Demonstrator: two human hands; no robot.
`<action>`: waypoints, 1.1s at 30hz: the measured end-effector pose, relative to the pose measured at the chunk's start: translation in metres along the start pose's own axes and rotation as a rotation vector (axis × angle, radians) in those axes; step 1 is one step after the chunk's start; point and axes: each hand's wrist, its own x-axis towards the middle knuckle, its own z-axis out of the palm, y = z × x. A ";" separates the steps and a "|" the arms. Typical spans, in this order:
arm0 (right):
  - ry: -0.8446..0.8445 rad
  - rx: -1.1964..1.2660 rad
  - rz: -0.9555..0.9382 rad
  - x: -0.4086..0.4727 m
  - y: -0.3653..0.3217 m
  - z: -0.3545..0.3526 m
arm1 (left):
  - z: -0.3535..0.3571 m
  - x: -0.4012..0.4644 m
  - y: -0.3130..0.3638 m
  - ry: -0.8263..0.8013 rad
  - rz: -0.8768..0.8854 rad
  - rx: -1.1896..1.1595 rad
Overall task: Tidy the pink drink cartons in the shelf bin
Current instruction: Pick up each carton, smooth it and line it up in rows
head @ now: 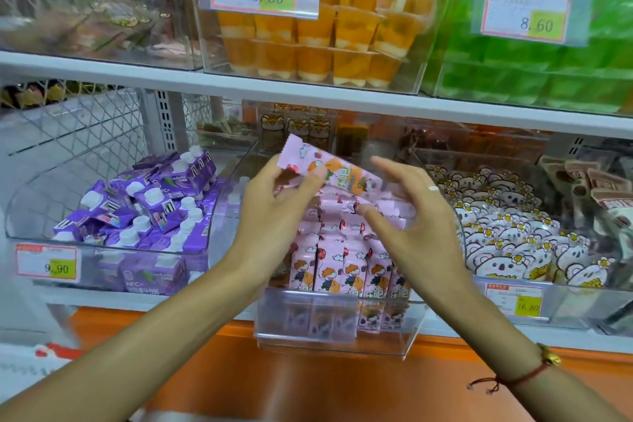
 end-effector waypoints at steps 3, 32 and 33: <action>-0.101 -0.163 0.082 0.000 0.007 0.005 | -0.005 0.020 -0.004 0.077 0.098 0.139; -0.512 -0.458 -0.051 -0.024 0.002 -0.013 | 0.022 0.087 -0.046 -0.584 0.203 1.175; -0.536 -0.486 -0.064 -0.026 0.002 -0.014 | 0.021 0.087 -0.048 -0.616 0.206 1.230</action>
